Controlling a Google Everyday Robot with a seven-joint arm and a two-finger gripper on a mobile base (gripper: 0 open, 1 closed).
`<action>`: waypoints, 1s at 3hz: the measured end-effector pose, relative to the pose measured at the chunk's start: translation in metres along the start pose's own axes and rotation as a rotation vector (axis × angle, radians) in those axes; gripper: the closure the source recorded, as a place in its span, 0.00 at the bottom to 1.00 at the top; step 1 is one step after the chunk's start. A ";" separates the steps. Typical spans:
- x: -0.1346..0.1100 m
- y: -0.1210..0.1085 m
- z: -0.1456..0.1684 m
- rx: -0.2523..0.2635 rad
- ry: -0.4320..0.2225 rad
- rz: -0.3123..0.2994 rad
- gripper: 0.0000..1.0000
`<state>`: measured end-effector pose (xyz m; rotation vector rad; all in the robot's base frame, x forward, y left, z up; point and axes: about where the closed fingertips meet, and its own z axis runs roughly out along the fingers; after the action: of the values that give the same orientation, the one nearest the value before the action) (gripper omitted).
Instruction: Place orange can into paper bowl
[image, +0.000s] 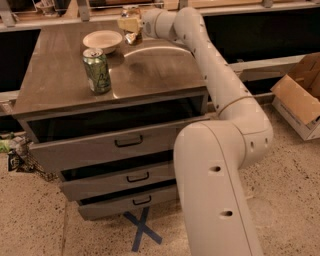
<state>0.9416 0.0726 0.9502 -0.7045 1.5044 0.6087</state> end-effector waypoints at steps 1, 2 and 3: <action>-0.014 0.007 0.023 0.049 -0.019 0.060 1.00; -0.018 0.017 0.048 0.100 -0.038 0.085 1.00; -0.020 0.027 0.069 0.126 -0.049 0.098 1.00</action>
Offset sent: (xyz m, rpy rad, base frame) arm 0.0247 0.0747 0.0195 0.1228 0.0280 -0.1784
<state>0.9680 0.1435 0.9653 -0.5178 1.5240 0.5951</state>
